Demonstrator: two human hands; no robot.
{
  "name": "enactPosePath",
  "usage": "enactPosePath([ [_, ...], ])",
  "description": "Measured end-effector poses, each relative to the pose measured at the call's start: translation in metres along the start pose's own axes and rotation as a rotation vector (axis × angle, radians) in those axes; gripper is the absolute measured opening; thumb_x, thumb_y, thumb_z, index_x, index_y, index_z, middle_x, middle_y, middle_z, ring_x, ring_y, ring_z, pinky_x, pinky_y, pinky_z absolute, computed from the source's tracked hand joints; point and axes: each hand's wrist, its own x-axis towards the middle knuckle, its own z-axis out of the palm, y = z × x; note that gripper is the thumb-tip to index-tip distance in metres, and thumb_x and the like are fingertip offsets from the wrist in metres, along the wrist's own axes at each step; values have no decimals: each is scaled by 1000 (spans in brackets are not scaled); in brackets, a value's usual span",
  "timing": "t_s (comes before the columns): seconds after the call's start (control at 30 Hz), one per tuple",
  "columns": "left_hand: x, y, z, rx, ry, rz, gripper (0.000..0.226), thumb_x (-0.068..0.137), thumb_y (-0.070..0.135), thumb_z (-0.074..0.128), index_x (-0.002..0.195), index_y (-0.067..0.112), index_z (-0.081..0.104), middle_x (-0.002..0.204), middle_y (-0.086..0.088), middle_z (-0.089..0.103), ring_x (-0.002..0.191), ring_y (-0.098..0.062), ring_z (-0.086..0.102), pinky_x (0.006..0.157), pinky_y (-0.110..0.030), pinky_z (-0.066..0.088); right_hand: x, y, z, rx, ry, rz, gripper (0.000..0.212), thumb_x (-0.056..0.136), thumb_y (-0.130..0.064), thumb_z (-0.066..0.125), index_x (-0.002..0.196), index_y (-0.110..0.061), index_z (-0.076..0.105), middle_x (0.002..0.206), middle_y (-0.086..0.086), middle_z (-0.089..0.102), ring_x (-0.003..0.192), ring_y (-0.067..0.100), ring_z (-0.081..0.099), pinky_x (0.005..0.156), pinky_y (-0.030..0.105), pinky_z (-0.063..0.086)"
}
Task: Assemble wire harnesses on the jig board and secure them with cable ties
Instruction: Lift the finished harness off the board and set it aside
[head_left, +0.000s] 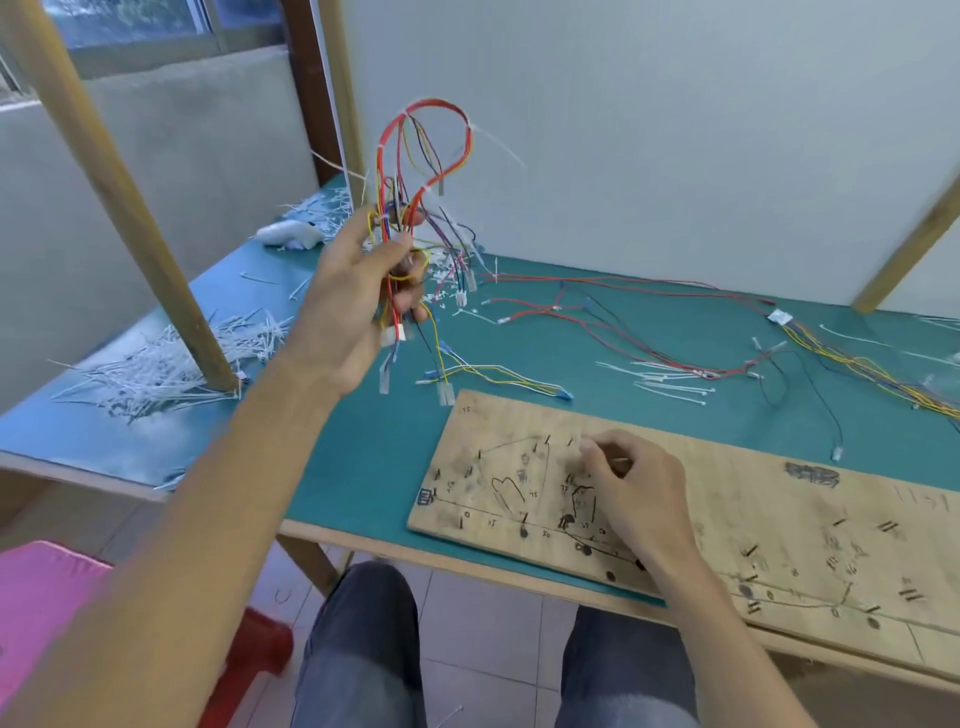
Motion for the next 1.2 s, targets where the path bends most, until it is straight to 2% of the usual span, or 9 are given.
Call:
enactPosePath([
  [0.1, 29, 2, -9, -42, -22, 22, 12, 106, 14, 51, 113, 20, 58, 75, 0, 44, 56, -15, 37, 57, -31, 42, -3, 5, 1, 84, 111, 30, 17, 98, -32, 71, 83, -36, 77, 83, -28, 74, 85, -7, 68, 77, 19, 51],
  [0.2, 59, -4, -20, -57, 20, 12, 12, 106, 11, 48, 115, 17, 55, 76, -2, 42, 57, -15, 38, 55, -30, 38, -3, 7, -1, 177, 94, 43, 17, 97, -30, 71, 82, -33, 78, 84, -22, 76, 84, -2, 70, 76, 23, 53],
  [0.47, 131, -34, -68, 67, 123, -139, 19, 104, 7, 41, 92, 22, 44, 68, 0, 32, 52, -13, 27, 53, -28, 15, 0, 13, 4, 161, 90, 23, 20, 97, -30, 72, 78, -33, 78, 80, -20, 76, 82, 0, 70, 73, 24, 49],
  [0.7, 136, -112, -110, 99, 264, -377, 26, 107, 1, 36, 88, 20, 39, 71, -4, 34, 54, -13, 32, 45, -23, 25, 3, 13, 6, 107, 78, 1, 17, 97, -33, 72, 81, -34, 78, 80, -20, 76, 82, 2, 70, 71, 21, 49],
  [0.8, 136, -139, -119, 88, 338, -416, 24, 106, 2, 39, 88, 17, 44, 70, -5, 39, 58, -17, 38, 42, -23, 35, 4, 12, 6, 112, 75, -3, 18, 97, -32, 72, 80, -33, 78, 80, -17, 76, 81, 3, 70, 71, 11, 48],
  [0.9, 143, -153, -123, 320, 374, -423, 16, 104, 10, 46, 90, 15, 52, 64, -7, 55, 55, -22, 48, 45, -29, 34, 4, 13, 7, 105, 69, 6, 18, 97, -31, 72, 80, -33, 78, 80, -18, 76, 81, 2, 69, 71, 7, 47],
  [0.97, 149, -155, -125, 525, 359, -434, 13, 102, 16, 50, 93, 13, 59, 71, -10, 64, 53, -22, 53, 46, -27, 38, 4, 12, 8, 100, 67, 7, 18, 98, -32, 72, 81, -34, 78, 80, -18, 76, 82, 2, 70, 71, 7, 47],
  [1.1, 154, -155, -125, 896, 305, -436, 19, 97, 20, 48, 101, 9, 64, 88, -11, 69, 82, -28, 63, 69, -34, 44, 3, 11, 7, 111, 64, 8, 18, 98, -34, 72, 81, -35, 78, 80, -19, 76, 82, 3, 69, 69, 12, 49],
  [1.2, 156, -154, -116, 737, 260, -337, 20, 101, 16, 48, 86, 18, 61, 81, -3, 63, 72, -15, 65, 65, -26, 45, 4, 10, 8, 106, 66, 26, 18, 97, -35, 71, 79, -34, 77, 80, -19, 75, 83, 3, 69, 68, 14, 47],
])
